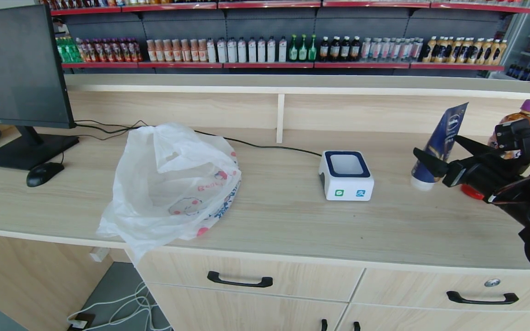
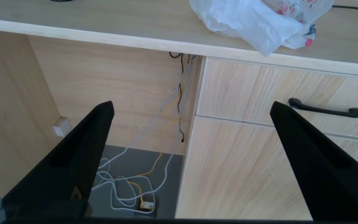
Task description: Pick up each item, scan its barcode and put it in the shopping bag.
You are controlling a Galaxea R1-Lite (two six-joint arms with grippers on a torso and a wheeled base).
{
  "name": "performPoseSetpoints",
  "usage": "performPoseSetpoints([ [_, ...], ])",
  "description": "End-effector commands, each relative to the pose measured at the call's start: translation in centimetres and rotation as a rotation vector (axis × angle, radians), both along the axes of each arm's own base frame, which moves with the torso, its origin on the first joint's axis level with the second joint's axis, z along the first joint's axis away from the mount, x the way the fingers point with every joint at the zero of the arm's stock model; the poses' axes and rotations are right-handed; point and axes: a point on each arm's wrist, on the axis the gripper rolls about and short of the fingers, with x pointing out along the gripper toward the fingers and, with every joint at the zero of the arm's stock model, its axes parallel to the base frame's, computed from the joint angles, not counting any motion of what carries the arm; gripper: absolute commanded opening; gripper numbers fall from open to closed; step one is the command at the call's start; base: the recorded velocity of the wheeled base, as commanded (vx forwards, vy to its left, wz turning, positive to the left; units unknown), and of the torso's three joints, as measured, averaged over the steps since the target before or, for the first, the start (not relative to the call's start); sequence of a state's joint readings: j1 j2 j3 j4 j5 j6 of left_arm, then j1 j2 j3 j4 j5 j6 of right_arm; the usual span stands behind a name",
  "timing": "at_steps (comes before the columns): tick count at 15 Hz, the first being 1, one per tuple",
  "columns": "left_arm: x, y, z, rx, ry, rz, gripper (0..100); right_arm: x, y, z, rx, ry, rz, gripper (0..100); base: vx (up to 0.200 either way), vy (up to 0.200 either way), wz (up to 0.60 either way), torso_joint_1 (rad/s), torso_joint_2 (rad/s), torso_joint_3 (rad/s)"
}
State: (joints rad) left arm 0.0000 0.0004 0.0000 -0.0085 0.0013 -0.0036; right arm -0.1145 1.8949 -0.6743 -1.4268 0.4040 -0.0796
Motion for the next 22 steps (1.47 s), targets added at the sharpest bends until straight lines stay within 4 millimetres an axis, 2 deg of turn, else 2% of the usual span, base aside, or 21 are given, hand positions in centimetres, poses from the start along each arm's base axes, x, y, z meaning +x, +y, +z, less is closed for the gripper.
performPoseSetpoints([
  [1,0.0,0.0,0.0,-0.001,-0.001,0.000,100,0.5,-0.3,-0.3,0.000,0.005,-0.007,100,0.000,0.000,0.00,0.000,0.00,0.000],
  [11,0.0,0.0,0.0,0.001,-0.001,0.002,100,2.8,-0.9,-1.0,0.020,0.004,-0.011,100,0.000,0.000,0.00,0.000,0.00,0.000],
  [14,0.0,0.0,0.0,-0.001,-0.001,0.000,100,3.6,-1.5,-1.8,0.025,0.015,-0.024,100,0.000,0.000,0.00,0.000,0.00,0.000],
  [19,0.0,0.0,0.0,0.001,-0.001,0.000,100,5.2,-2.0,-1.6,0.083,-0.006,-0.037,100,0.000,0.000,0.00,0.000,0.00,0.000],
  [22,0.0,0.0,0.0,-0.001,-0.001,0.000,100,5.6,-2.1,-2.6,0.117,0.026,-0.038,100,0.000,0.000,0.00,0.000,0.00,0.000],
])
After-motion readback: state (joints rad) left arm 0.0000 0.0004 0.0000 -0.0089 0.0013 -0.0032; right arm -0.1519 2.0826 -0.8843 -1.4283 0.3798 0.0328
